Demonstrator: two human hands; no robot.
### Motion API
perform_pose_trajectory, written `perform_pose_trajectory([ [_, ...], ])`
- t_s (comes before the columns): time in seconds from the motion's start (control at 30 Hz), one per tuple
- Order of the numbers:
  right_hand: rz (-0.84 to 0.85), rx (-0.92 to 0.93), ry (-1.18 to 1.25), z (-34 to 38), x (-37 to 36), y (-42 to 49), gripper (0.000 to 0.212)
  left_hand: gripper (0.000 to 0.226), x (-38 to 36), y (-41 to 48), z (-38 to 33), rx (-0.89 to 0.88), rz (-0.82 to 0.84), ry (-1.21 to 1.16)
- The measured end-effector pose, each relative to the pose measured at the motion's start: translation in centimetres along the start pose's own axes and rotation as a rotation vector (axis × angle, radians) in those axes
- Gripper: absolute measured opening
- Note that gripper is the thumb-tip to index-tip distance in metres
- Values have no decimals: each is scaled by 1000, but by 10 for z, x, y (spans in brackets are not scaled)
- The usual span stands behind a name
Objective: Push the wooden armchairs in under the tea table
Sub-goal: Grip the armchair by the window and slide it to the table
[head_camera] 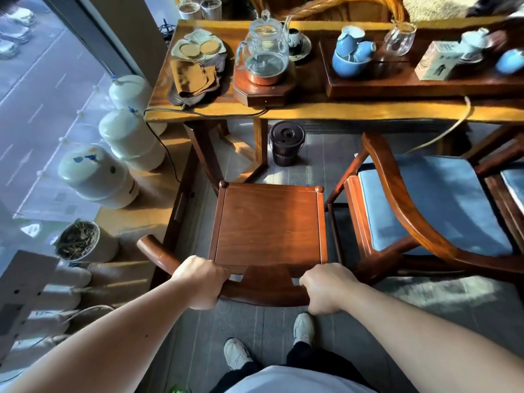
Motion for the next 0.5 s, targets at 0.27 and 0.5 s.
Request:
perform_pose_trajectory([
  [0.27,31,-10,15,-37,23,17,36,15,21,43,3,10,-9,6],
  [0.5,79,-44,-32,-72,39,25,25,16,37,73,-4,18,-37,-11],
])
Point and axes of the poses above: each hand's wrist, its own y-axis towards the middle knuckle, its own x-axis out of the back of the hand, z = x × y, the point moved 8 cm from there along y, towards the middle knuckle, and after that the axes turned 9 degrees about -z, right-handed, at the moved point
